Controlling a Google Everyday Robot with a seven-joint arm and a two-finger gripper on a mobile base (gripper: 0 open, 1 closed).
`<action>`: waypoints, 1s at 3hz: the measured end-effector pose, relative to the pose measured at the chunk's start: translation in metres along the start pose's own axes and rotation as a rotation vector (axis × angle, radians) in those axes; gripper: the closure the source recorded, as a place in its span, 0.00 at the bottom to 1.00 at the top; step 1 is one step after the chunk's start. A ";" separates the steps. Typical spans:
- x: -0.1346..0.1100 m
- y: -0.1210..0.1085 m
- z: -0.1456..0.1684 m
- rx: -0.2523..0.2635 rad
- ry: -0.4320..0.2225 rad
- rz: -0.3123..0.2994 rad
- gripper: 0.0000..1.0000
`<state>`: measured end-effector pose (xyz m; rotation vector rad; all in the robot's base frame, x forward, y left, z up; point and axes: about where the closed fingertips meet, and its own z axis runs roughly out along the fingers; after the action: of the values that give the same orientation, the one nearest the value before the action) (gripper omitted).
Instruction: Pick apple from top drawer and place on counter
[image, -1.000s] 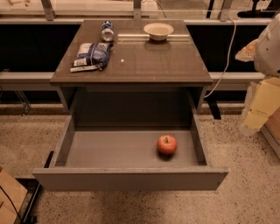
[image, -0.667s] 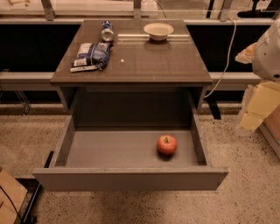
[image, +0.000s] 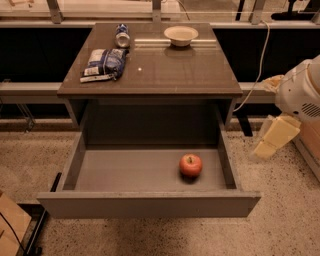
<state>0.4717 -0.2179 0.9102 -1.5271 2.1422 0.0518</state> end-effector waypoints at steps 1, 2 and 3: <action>0.000 0.000 0.000 0.000 0.000 0.000 0.00; -0.003 0.005 0.025 0.000 -0.054 0.046 0.00; -0.013 0.006 0.073 -0.019 -0.124 0.057 0.00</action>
Offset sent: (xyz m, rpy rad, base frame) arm 0.0182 0.0333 -0.0656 0.2020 -0.0160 -0.0875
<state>0.4968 -0.1815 0.8501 -1.4341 2.0921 0.1829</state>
